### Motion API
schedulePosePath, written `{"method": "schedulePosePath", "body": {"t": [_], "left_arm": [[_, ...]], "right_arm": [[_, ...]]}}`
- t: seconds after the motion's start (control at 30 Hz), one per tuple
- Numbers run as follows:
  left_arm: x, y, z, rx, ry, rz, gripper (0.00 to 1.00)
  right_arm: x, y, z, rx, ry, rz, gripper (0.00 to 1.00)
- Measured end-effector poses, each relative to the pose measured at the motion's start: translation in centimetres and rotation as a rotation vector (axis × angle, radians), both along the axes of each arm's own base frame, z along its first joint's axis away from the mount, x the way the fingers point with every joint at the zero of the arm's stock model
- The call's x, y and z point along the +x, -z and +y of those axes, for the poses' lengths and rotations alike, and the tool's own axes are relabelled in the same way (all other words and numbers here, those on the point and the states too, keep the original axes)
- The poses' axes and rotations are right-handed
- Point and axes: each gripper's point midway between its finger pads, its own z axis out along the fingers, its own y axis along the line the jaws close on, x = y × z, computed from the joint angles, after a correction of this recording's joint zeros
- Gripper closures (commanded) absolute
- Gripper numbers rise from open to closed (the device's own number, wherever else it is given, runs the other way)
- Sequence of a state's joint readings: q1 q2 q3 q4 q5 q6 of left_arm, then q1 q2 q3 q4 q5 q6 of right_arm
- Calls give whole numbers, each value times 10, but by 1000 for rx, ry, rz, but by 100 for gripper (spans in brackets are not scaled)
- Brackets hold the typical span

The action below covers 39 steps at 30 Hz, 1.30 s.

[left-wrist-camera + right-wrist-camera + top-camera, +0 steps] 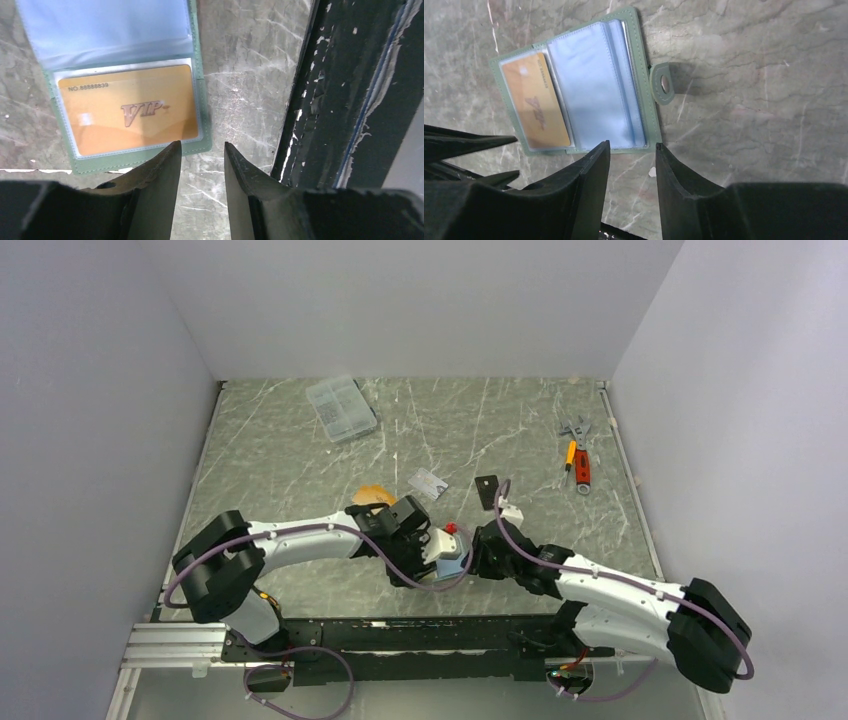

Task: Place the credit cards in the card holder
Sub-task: Pick up the credit card from the center of the board.

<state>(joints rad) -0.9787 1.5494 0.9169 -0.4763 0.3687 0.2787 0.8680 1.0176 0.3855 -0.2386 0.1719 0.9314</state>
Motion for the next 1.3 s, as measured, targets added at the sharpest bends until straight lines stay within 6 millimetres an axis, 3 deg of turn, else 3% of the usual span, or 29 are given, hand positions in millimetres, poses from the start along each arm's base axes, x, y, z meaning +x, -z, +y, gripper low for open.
{"method": "schedulePosePath", "body": {"t": [0.17, 0.43, 0.7, 0.83, 0.9, 0.93, 0.97, 1.07, 1.2, 1.3], "left_arm": [[-4, 8, -4, 24, 66, -95, 58], [5, 24, -4, 107, 149, -288, 61], [23, 24, 14, 157, 138, -416, 59], [21, 22, 20, 186, 130, -399, 47], [24, 15, 23, 199, 120, -387, 23], [27, 9, 23, 200, 107, -381, 6], [33, 0, 23, 195, 88, -380, 1], [65, -39, 18, 148, -15, -391, 1], [118, -114, 14, 27, -155, -487, 1], [151, -169, 25, -39, -265, -603, 1]], "right_arm": [[5, -10, -14, -2, 59, -17, 59], [45, -44, -33, 2, 157, -93, 59], [47, -29, -27, -47, 101, -44, 59], [48, -27, -25, -60, 83, -39, 56], [53, -32, -25, -67, 77, -48, 54], [58, -38, -25, -67, 78, -58, 53], [64, -43, -26, -65, 83, -69, 51], [91, -66, -28, -47, 110, -110, 41], [125, -88, -30, -15, 131, -151, 2], [148, -94, -32, 19, 121, -144, 0]]}}
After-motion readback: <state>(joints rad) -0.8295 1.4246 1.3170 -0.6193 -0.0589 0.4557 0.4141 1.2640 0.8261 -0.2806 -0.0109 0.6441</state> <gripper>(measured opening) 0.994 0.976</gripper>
